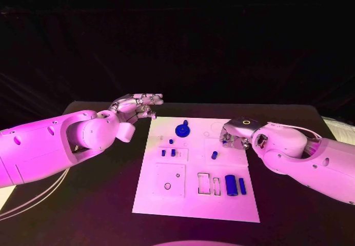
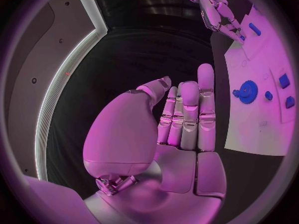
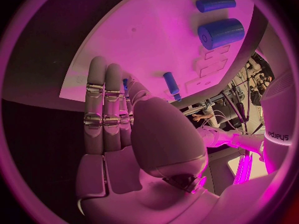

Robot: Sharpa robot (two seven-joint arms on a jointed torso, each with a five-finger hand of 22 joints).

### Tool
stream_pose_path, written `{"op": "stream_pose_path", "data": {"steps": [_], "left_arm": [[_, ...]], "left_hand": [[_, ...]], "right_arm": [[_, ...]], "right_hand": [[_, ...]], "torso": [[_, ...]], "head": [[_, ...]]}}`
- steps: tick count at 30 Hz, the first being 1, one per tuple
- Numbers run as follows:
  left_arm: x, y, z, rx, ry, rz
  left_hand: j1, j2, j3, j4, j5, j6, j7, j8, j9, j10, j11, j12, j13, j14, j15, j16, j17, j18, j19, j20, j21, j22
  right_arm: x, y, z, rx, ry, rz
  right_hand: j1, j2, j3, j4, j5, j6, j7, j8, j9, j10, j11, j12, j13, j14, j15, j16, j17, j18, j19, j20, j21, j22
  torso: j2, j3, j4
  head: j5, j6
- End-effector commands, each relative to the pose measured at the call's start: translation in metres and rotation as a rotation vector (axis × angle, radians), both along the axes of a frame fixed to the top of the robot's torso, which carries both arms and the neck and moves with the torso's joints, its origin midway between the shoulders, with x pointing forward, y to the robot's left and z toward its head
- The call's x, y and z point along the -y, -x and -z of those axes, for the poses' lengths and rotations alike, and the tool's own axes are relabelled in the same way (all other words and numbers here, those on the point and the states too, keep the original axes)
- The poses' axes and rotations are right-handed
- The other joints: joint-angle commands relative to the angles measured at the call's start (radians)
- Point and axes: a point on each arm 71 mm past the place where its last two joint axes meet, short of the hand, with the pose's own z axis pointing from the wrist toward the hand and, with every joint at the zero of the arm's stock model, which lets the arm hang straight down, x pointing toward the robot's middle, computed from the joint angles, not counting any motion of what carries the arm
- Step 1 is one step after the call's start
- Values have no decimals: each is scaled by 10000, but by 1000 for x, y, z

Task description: Assemble the parts on the task board

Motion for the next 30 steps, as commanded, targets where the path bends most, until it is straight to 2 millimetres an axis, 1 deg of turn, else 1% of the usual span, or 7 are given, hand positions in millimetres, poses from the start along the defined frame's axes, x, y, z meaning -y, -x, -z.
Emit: {"op": "stream_pose_path", "data": {"steps": [1,5,9,12,17,22,30], "left_arm": [[2,1,-2,162,128,187],[2,1,-2,156,106,181],[2,0,-2,144,88,166],[2,0,-2,135,75,153],[1,0,-1,116,55,132],[1,0,-1,95,43,136],[1,0,-1,74,32,137]], "left_hand": [[19,90,-9,-64,60,-57,53,30,-13,-75,-16,39,-2,-59,6,-49,-15,186,-45,-10,-65,-10],[19,96,-7,-70,59,-69,64,27,-15,-88,-9,45,-5,-69,10,-54,-32,185,-46,-9,-72,-15],[19,99,-7,-80,59,-90,83,21,-17,-111,3,53,-8,-77,16,-53,-42,183,-47,-5,-82,-23],[25,104,-3,-97,59,-120,101,12,-21,-141,16,61,-14,-81,25,-45,-46,181,-45,-1,-92,-31],[24,104,-4,-109,59,-150,118,3,-24,-173,31,68,-19,-89,35,-44,-64,179,-44,4,-102,-39],[21,97,-7,-133,58,-202,144,-11,-28,-234,55,79,-30,-104,52,-43,-94,176,-42,14,-117,-51],[13,91,-14,-146,57,-237,165,-19,-29,-277,72,88,-36,-112,64,-38,-111,174,-39,23,-127,-60]], "right_arm": [[-2,3,10,-364,408,-141],[-2,3,11,-401,417,-158],[-2,3,11,-352,345,-162],[-3,4,9,-226,162,-167],[-2,5,4,88,-267,-117],[0,6,-4,377,-541,-15],[4,7,-12,546,-720,80]], "right_hand": [[149,81,353,-26,-275,150,-10,30,25,116,-65,-45,5,452,-78,221,155,24,122,-55,147,94],[225,158,952,-108,-529,260,-8,29,43,207,-83,-54,5,439,-111,566,387,16,148,-93,380,260],[227,64,1612,-263,-561,276,15,0,43,220,-65,-64,-1,362,-126,794,564,-2,66,-121,593,431],[-136,-336,2490,-414,-595,259,42,-21,35,164,-42,-65,-3,230,-127,1027,773,-14,-138,-139,918,708],[-562,-756,3299,-618,-544,114,78,-40,3,-179,5,-68,-21,121,-162,1184,923,7,-376,-161,1270,1012],[-834,-951,3753,-756,-564,41,89,-37,-8,-318,26,-70,-26,79,-197,1271,1000,19,-535,-176,1513,1223],[-1012,-1049,3994,-858,-575,53,86,-30,1,-309,21,-65,-24,85,-191,1346,1056,19,-626,-174,1688,1372]], "torso": [[0,4,-3],[-11,6,2],[-11,-4,5],[-13,-1,7],[-15,3,1],[-16,-10,7],[-12,-2,2]], "head": [[-1,-21],[-7,-37],[-13,-33],[-20,-34],[-15,-34],[-32,-15],[-37,-6]]}}
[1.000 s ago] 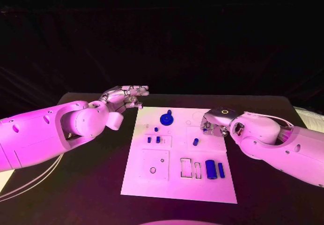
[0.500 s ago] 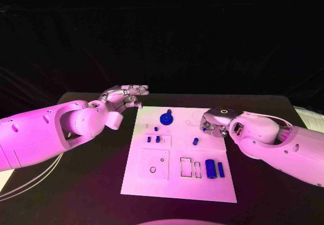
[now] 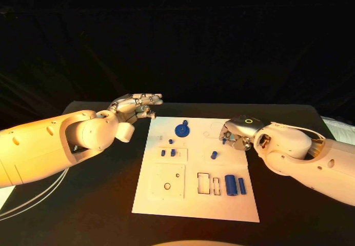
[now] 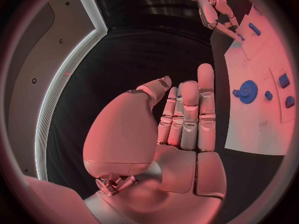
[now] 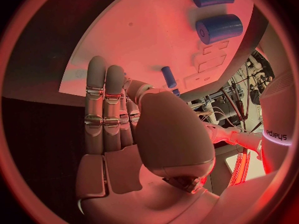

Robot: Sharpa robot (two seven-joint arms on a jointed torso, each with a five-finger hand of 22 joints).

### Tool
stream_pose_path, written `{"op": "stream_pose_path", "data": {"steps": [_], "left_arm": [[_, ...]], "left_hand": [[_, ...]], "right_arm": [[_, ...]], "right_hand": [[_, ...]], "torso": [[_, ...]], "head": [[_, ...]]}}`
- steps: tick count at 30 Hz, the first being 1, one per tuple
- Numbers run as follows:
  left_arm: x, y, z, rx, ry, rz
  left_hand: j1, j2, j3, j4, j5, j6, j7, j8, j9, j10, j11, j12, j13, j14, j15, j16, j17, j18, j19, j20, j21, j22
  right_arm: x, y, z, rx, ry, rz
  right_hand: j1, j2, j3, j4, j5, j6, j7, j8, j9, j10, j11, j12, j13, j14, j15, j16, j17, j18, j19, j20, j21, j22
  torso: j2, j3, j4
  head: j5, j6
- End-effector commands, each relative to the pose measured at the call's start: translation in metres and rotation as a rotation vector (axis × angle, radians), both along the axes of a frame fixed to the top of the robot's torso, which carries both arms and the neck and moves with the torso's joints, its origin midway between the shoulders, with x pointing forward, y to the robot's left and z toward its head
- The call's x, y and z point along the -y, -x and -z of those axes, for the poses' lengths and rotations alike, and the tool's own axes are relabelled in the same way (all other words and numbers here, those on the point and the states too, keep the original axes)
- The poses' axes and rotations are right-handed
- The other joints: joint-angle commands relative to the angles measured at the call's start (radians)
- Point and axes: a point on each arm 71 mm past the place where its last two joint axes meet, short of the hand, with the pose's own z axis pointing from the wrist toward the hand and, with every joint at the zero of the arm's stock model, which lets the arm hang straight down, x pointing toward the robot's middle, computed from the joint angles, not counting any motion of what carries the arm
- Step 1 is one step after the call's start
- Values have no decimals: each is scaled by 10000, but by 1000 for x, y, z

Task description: Assemble the parts on the task board

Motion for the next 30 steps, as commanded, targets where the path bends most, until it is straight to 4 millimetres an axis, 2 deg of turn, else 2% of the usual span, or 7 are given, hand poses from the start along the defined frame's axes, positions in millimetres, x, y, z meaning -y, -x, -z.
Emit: {"op": "stream_pose_path", "data": {"steps": [1,11,15,19,24,27,30], "left_arm": [[2,0,-1,79,54,133],[2,0,-1,68,47,132],[1,0,-1,69,41,114],[2,0,-1,72,45,125],[4,0,-1,76,65,178],[4,0,-1,76,70,191],[5,0,-1,78,74,201]], "left_hand": [[11,91,14,-63,57,-89,20,-19,-9,-68,5,48,-14,-57,11,-36,-6,173,-39,24,-71,-17],[4,88,7,-74,55,-116,41,-22,-8,-108,21,57,-20,-67,23,-35,-30,171,-36,33,-80,-25],[2,86,5,-80,55,-129,48,-24,-8,-126,28,61,-22,-70,28,-33,-37,170,-35,36,-83,-28],[2,86,5,-81,55,-130,48,-24,-8,-127,28,62,-22,-70,28,-32,-37,170,-35,36,-83,-28],[3,86,3,-88,55,-143,54,-25,-8,-145,34,66,-24,-70,32,-25,-35,170,-34,40,-87,-31],[4,86,3,-90,55,-147,56,-26,-8,-150,36,68,-24,-70,34,-24,-36,170,-33,41,-88,-32],[4,86,3,-90,55,-147,56,-26,-8,-150,36,68,-24,-70,34,-24,-36,170,-33,41,-88,-32]], "right_arm": [[0,1,-5,164,-238,76],[1,9,-17,29,-528,46],[-6,17,-27,82,-824,-201],[-23,27,-37,153,-1133,-695],[-50,39,-44,184,-1399,-1457],[-66,44,-43,133,-1512,-1864],[-81,51,-38,-34,-1639,-2274]], "right_hand": [[-123,-49,84,-24,-12,-37,2,-22,13,-71,1,-12,-8,85,-46,64,20,95,-67,-13,61,29],[-274,-107,155,-36,-15,-9,1,-13,23,-43,1,-6,-5,93,-47,115,54,94,-108,-4,158,110],[-305,-116,171,-39,-14,3,4,-9,26,-30,2,-4,-4,93,-48,126,63,94,-117,-1,180,129],[-329,-123,187,-46,-12,14,10,-7,30,-17,4,-1,-3,96,-44,140,71,92,-122,4,204,148],[-368,-122,220,-60,-9,32,18,-4,35,4,4,-1,-2,121,-30,181,95,89,-123,13,255,187],[-393,-110,244,-71,-6,50,26,0,41,25,6,2,0,138,-23,214,114,87,-122,21,295,217],[-411,-102,259,-80,-1,59,36,0,44,38,10,2,0,150,-17,239,128,83,-120,30,325,239]], "torso": [[5,6,-4],[4,0,-8],[0,1,-13],[-2,0,-1],[8,-6,36],[9,-15,42],[7,-13,35]], "head": [[-2,9],[0,12],[11,9],[34,3],[130,-43],[219,-78],[376,-136]]}}
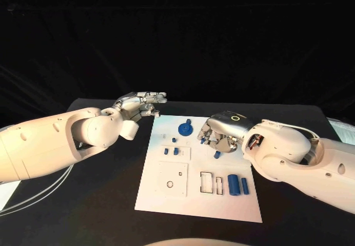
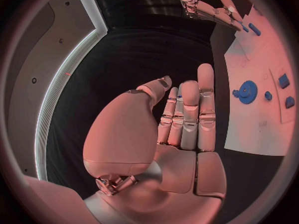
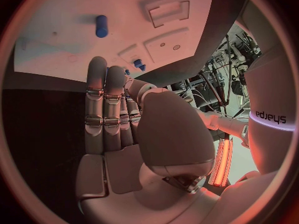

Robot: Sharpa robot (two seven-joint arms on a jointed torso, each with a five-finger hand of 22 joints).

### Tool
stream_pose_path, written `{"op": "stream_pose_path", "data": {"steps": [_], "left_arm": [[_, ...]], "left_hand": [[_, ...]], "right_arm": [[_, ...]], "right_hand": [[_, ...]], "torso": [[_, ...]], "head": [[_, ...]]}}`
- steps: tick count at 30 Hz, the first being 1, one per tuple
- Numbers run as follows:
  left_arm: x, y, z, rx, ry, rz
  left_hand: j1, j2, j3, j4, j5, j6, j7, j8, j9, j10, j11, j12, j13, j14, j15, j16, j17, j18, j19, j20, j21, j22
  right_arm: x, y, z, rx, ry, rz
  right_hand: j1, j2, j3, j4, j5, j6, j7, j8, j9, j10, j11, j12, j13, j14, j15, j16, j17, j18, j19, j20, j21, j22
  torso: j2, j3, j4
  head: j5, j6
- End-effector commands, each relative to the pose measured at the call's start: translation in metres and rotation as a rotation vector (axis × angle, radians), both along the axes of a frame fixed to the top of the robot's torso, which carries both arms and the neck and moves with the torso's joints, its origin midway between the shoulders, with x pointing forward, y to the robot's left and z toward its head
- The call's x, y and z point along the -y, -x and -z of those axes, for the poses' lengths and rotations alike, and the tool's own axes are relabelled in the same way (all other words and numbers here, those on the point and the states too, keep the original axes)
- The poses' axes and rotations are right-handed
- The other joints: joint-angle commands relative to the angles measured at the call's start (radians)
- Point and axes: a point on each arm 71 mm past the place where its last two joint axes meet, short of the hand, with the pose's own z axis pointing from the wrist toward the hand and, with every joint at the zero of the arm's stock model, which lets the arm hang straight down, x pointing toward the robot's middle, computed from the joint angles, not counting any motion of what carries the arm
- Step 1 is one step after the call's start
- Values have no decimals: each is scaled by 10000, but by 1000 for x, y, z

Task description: Assemble the parts on the task board

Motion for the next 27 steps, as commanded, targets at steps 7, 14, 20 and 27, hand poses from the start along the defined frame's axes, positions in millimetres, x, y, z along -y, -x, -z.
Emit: {"op": "stream_pose_path", "data": {"steps": [7,14,20,27], "left_arm": [[4,0,-1,92,78,197],[6,1,-1,95,94,256],[7,1,-1,92,100,284],[8,1,-1,86,108,315]], "left_hand": [[5,83,2,-44,55,-94,-4,-27,-10,-60,5,73,-18,-61,24,-23,-25,170,-32,44,-55,-15],[5,82,0,-47,55,-99,-2,-27,-10,-66,7,75,-19,-61,26,-22,-26,170,-32,45,-57,-16],[-4,77,-8,-51,53,-112,6,-27,-9,-84,15,85,-20,-65,31,-19,-37,169,-30,50,-61,-20],[-24,77,-21,-46,50,-122,12,-25,-7,-96,21,97,-20,-67,38,-13,-42,168,-29,56,-66,-24]], "right_arm": [[-35,20,26,-674,-190,-1095],[-52,29,50,-1251,-206,-1493],[-63,36,65,-1552,-260,-1756],[-66,36,72,-1670,-161,-1768]], "right_hand": [[-92,40,130,-50,10,67,59,20,17,53,21,-18,-5,161,-1,86,42,81,-58,46,107,60],[-111,60,154,-85,15,65,93,13,19,45,44,-27,-8,153,8,114,62,75,-73,64,151,97],[-138,63,156,-105,25,52,110,5,18,29,59,-33,-11,148,20,135,76,72,-87,77,181,122],[-197,72,139,-109,23,57,123,9,22,35,68,-26,-7,139,44,158,92,66,-108,96,213,150]], "torso": [[2,-2,-14],[14,2,-5],[10,5,-17],[8,7,-23]], "head": [[442,-226],[570,-318],[632,-381],[668,-427]]}}
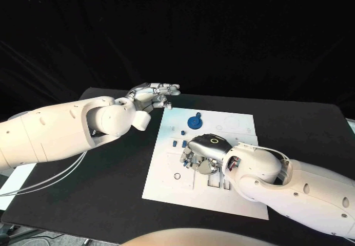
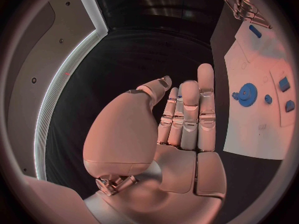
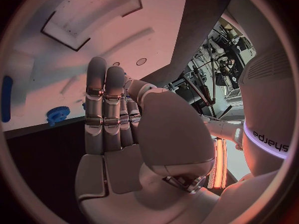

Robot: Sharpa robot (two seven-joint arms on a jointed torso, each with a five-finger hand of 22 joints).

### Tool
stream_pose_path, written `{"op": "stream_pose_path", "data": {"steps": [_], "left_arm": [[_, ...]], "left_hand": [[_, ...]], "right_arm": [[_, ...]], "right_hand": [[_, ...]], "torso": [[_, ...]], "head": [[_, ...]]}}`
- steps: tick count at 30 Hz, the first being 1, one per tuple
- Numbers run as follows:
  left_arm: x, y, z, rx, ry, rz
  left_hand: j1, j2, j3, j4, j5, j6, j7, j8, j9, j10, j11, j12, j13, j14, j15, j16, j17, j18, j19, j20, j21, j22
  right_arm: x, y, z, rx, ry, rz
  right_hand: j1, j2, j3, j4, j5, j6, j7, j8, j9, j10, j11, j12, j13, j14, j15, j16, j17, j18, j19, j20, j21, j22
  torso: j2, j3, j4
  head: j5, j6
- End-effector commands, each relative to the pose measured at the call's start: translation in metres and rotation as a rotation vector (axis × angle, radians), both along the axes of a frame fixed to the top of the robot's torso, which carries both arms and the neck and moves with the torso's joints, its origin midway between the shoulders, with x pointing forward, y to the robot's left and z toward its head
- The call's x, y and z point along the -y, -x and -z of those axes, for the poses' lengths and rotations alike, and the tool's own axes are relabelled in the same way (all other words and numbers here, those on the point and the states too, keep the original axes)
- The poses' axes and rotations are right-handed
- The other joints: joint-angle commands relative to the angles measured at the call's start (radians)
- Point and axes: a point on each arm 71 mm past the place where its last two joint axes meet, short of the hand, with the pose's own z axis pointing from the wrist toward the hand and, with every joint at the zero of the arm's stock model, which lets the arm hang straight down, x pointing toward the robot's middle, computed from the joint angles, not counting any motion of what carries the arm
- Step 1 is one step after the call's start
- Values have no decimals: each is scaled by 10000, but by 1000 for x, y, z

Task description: Assemble the parts on the task board

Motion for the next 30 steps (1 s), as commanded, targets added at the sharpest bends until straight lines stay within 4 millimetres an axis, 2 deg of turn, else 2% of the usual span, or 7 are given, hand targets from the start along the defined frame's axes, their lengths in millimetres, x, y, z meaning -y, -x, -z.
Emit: {"op": "stream_pose_path", "data": {"steps": [1,14,30], "left_arm": [[3,1,-1,86,80,214],[1,0,-1,96,65,166],[1,0,-1,115,15,192]], "left_hand": [[-24,77,-21,-46,50,-51,11,-25,-9,-59,-15,47,-12,-67,38,-14,-15,168,-29,56,-66,-15],[-60,79,-43,-34,46,-65,18,-20,-6,-80,-8,65,-12,-73,48,-9,-30,167,-27,65,-74,-22],[-71,79,-54,-34,44,-75,19,-18,-5,-96,-5,76,-12,-76,53,-5,-39,167,-26,69,-80,-27]], "right_arm": [[-1,1,3,31,196,-209],[4,0,5,121,312,-57],[5,-3,9,62,550,59]], "right_hand": [[-146,17,28,1,26,20,89,44,13,35,65,-25,-8,139,45,54,19,67,-39,25,45,12],[-237,24,-16,-9,22,37,92,52,22,65,68,-14,-3,119,75,89,44,62,-80,56,91,55],[-283,29,-44,-19,20,58,94,60,30,91,70,-10,-1,109,85,110,59,63,-102,74,118,80]], "torso": [[-2,6,-6],[-12,10,-8],[-7,-2,2]], "head": [[25,-29],[31,-72],[13,-88]]}}
